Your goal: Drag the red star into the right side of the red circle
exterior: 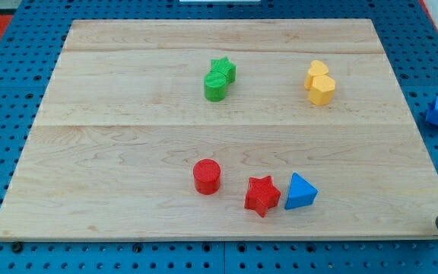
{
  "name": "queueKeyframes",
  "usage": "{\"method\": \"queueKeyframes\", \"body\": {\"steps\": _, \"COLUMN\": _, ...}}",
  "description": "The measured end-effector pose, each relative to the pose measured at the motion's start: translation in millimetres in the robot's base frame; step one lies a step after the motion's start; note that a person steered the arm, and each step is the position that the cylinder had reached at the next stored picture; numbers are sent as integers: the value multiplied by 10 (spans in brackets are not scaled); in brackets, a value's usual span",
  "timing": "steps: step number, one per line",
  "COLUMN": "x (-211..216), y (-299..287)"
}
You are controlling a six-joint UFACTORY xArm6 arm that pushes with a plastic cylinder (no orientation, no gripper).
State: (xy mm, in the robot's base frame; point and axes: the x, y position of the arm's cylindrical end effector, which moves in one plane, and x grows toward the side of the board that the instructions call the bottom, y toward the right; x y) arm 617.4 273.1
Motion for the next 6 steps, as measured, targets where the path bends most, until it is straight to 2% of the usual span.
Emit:
{"method": "queueKeyframes", "body": {"steps": 3, "x": -49, "y": -1880}}
{"method": "queueKeyframes", "body": {"steps": 4, "x": -405, "y": -2163}}
{"method": "queueKeyframes", "body": {"steps": 6, "x": -686, "y": -2160}}
